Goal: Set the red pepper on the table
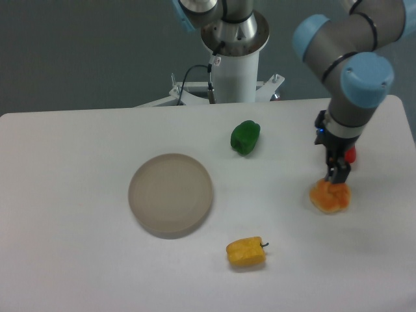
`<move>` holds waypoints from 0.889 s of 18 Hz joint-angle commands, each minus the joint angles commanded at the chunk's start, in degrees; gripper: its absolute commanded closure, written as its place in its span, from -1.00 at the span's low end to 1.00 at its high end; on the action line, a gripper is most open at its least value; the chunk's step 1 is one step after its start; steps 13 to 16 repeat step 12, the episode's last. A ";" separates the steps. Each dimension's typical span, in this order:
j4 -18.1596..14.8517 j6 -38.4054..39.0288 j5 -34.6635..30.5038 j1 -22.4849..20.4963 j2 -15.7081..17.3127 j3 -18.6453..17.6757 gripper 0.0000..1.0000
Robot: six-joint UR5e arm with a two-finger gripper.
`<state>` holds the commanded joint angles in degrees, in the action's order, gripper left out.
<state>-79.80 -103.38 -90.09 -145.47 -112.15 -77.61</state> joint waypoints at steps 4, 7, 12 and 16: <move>0.26 3.88 0.00 1.86 -0.26 -0.35 -1.00; 0.35 4.76 0.00 1.86 -0.26 -0.61 -1.00; 0.44 8.72 0.17 1.86 -0.26 -0.96 -1.00; 0.44 8.72 0.17 1.86 -0.26 -0.96 -1.00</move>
